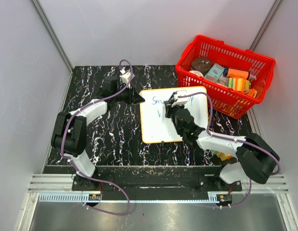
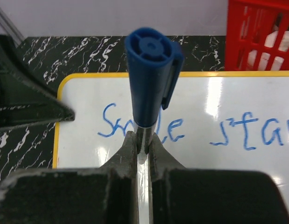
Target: Write a sentence on the whiteboard
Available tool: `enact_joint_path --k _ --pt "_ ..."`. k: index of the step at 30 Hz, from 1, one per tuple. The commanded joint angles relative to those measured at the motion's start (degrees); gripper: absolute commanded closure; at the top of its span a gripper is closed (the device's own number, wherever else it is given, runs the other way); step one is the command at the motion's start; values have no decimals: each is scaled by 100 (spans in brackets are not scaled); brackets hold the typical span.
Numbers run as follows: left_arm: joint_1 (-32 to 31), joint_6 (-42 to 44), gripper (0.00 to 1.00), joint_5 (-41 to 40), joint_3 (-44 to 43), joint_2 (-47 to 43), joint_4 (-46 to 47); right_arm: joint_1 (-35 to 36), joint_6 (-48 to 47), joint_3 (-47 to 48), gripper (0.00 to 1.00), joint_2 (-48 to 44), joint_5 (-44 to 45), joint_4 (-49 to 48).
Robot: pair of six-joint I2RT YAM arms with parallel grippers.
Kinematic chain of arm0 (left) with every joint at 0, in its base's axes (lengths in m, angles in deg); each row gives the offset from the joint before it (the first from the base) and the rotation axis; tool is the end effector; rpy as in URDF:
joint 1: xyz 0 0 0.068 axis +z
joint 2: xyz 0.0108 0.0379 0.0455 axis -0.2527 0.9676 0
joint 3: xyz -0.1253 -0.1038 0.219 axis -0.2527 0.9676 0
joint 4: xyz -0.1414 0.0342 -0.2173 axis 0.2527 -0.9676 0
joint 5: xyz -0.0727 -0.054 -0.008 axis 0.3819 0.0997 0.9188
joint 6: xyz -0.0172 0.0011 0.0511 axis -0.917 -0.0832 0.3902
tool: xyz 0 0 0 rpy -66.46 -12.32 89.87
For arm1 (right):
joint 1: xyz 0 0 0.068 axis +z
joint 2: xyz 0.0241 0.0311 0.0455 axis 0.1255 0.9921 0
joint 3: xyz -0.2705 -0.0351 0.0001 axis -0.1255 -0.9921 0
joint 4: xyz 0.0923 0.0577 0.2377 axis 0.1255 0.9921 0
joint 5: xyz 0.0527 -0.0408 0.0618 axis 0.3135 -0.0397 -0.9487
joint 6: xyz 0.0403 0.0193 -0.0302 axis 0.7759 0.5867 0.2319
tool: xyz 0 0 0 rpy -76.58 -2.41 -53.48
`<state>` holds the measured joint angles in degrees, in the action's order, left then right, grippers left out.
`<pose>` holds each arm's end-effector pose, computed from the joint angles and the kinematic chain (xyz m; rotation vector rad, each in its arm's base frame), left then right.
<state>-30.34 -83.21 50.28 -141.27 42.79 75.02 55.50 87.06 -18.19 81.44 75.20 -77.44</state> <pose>0.3612 -0.1260 0.2297 0.5492 2.0335 -1.0298 0.2170 0.2150 0.2448 -0.1498 1.6268 0.2836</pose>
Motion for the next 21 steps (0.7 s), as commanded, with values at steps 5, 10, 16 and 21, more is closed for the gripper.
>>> enact_joint_path --k 5,10,16,21 --pt "-310 998 100 -880 203 337 -738 -698 586 -505 100 -817 -946 -390" --pt "-310 998 100 -871 194 337 -747 -690 374 -795 100 -958 -1008 -900" --pt "-310 998 100 -871 185 346 -738 -251 -231 -875 100 -782 -264 -1366" --pt "-319 998 100 -871 185 354 -747 286 -1111 -954 100 -466 398 -2313"
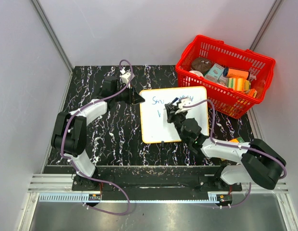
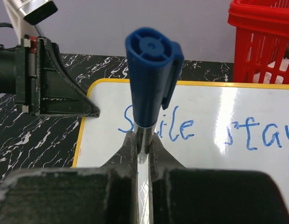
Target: Write a sentence on the whiteboard
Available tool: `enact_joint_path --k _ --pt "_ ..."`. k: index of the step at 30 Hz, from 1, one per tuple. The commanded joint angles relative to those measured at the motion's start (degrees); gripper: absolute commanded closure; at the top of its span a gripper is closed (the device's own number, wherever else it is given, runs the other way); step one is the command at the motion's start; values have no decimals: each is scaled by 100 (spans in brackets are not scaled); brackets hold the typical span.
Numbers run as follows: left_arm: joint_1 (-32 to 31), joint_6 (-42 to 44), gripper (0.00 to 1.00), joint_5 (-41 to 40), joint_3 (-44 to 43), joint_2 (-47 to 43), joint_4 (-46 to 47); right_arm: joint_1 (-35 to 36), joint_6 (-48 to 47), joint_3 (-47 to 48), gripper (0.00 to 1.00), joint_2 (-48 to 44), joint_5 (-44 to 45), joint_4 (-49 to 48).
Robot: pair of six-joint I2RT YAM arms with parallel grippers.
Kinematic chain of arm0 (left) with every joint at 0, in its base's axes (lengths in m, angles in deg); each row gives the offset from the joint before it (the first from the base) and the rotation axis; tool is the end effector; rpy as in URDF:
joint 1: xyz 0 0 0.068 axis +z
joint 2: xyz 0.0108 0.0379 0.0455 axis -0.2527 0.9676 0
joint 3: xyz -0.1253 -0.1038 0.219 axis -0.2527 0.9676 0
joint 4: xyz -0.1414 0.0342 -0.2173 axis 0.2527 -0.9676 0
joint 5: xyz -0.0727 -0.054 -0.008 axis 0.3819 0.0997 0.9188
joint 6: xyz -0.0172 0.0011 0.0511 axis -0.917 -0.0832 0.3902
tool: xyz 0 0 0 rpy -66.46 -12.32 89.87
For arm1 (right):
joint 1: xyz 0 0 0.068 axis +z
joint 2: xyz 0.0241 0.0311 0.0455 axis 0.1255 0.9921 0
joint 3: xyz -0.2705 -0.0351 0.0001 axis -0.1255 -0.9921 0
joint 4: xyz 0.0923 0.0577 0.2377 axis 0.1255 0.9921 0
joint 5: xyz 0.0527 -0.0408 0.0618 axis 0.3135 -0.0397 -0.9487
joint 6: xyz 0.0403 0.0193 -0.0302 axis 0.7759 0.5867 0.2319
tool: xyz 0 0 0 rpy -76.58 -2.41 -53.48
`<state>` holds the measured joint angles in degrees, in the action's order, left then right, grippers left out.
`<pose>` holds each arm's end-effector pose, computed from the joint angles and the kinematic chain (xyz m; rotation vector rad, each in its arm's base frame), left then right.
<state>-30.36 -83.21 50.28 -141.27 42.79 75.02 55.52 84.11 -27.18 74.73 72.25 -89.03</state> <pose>0.3612 -0.1261 0.2297 0.5496 2.0335 -1.0300 0.1928 0.1903 0.2467 -0.1517 1.4895 0.3645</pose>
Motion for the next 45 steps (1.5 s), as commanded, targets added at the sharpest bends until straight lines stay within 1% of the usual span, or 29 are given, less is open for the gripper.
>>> enact_joint_path --k 1,8,20,31,37,45 --pt "-308 998 100 -871 194 354 -738 284 -860 -21 100 258 807 -1157" --pt "-317 998 100 -862 185 363 -747 293 -992 190 100 618 1089 -1237" --pt "-308 998 100 -845 185 354 -738 293 -886 348 100 970 1107 -1210" --pt "-317 998 100 -854 185 346 -747 284 -799 516 100 1260 1317 -1140" --pt "-317 998 100 -845 185 346 -747 284 -693 463 100 1304 1353 -1043" --pt "-308 998 100 -854 185 346 -747 284 -491 305 100 1146 1212 -797"
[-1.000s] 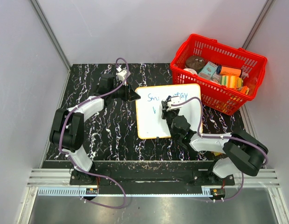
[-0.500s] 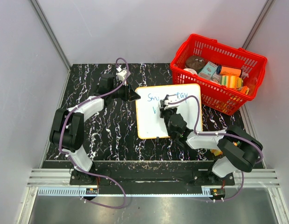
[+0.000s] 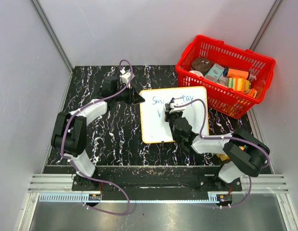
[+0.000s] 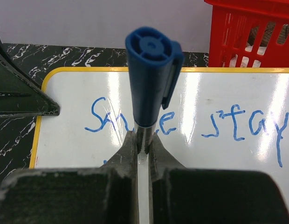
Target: Write a sentence on the whiteboard
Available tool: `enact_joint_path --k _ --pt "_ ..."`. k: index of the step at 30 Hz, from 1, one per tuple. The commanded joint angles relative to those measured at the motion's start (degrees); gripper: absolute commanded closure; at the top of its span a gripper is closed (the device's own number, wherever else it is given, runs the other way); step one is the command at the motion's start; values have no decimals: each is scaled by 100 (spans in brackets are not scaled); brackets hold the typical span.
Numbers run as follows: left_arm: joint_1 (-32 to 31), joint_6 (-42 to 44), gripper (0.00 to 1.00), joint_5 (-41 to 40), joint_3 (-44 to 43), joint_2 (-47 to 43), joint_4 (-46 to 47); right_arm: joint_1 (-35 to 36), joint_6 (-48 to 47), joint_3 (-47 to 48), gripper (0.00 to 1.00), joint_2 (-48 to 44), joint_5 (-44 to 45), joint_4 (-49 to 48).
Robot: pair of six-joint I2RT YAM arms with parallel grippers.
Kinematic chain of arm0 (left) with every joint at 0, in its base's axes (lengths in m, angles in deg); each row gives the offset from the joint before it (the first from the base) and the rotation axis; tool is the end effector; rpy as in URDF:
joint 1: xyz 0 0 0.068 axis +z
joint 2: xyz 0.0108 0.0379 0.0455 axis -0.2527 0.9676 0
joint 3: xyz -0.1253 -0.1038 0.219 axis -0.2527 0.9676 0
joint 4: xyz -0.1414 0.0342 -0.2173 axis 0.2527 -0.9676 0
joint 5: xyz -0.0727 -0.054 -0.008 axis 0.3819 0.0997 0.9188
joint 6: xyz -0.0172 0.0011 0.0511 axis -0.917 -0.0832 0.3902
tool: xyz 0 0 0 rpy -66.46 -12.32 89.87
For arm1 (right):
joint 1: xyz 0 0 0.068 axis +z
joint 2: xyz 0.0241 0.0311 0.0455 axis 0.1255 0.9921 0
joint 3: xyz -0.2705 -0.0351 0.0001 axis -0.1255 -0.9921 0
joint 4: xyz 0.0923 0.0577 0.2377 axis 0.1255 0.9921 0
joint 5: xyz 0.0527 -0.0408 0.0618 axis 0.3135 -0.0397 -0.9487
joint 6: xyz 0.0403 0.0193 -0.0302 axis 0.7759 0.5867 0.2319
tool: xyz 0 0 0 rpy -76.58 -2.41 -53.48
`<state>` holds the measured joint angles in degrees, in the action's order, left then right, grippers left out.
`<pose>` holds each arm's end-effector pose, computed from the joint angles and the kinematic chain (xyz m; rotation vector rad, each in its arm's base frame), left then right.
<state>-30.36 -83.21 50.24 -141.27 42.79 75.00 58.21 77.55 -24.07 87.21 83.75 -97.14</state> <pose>0.3612 -0.1261 0.2297 0.5491 2.0340 -1.0293 0.2061 0.2176 0.2198 -0.1234 1.5111 0.1483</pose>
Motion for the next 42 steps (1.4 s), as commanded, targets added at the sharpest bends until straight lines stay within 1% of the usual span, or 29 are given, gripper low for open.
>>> enact_joint_path --k 1,24,35,42 --pt "-317 998 100 -849 185 346 -754 15 182 -41 100 -120 62 31" --pt "-317 1121 100 -884 185 337 -780 32 920 -515 100 -550 -184 576" --pt "-317 1121 100 -884 185 337 -771 112 1008 -665 100 -726 -254 691" --pt "-326 1121 100 -884 185 337 -780 129 947 -647 100 -744 -122 708"
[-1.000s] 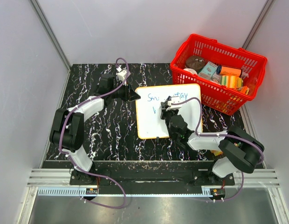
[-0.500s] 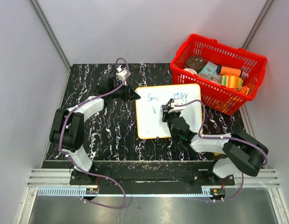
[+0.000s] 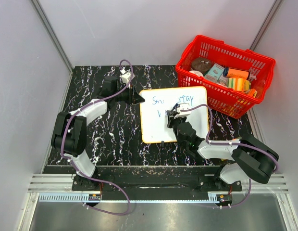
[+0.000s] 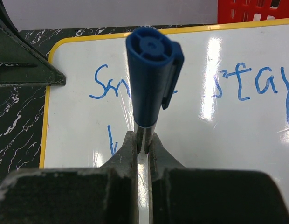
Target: Write a sentence on the whiteboard
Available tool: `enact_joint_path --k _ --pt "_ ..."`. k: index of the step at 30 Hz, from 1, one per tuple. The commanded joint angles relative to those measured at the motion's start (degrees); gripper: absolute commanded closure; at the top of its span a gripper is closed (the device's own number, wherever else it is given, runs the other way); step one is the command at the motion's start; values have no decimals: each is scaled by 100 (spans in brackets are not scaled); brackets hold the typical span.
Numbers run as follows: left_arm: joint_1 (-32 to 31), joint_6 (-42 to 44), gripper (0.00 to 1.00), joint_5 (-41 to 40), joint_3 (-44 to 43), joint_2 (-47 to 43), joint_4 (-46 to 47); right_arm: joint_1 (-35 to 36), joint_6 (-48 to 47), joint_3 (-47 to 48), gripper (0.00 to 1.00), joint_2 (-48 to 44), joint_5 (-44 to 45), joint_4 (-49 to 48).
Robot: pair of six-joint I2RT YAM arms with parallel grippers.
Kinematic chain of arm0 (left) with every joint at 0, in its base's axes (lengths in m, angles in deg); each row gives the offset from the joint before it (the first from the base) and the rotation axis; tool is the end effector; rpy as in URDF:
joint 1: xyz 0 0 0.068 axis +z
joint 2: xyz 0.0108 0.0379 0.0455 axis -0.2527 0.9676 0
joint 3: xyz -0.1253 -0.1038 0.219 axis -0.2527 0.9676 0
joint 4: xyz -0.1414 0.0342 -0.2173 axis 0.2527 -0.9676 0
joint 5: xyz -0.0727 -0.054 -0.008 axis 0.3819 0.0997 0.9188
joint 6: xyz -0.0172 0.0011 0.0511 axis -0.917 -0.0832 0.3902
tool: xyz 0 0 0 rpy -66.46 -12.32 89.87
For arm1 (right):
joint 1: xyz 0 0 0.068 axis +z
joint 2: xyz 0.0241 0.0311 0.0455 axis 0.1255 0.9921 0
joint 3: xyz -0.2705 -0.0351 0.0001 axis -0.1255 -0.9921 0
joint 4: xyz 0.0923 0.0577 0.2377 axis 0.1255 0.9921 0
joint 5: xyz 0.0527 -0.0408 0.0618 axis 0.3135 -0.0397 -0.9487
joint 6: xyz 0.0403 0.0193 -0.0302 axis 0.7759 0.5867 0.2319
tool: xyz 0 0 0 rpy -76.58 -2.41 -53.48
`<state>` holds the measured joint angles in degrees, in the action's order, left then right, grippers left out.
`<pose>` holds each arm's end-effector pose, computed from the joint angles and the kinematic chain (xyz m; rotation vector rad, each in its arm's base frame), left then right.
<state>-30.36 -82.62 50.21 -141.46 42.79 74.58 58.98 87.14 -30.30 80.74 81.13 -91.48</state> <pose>0.3613 -0.1261 0.2301 0.5577 2.0334 -1.0235 0.1850 0.1994 0.2079 -0.0935 1.5902 0.2743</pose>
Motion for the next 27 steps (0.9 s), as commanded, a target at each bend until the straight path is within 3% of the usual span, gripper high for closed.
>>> enact_joint_path --k 1,15,27 --pt "-317 1070 100 -882 205 346 -739 53 -47 -7 100 -97 166 99" --pt "-326 1070 100 -891 214 337 -739 26 -513 555 100 158 289 63" --pt "-326 1070 100 -891 214 337 -739 -263 -276 644 100 237 254 159"
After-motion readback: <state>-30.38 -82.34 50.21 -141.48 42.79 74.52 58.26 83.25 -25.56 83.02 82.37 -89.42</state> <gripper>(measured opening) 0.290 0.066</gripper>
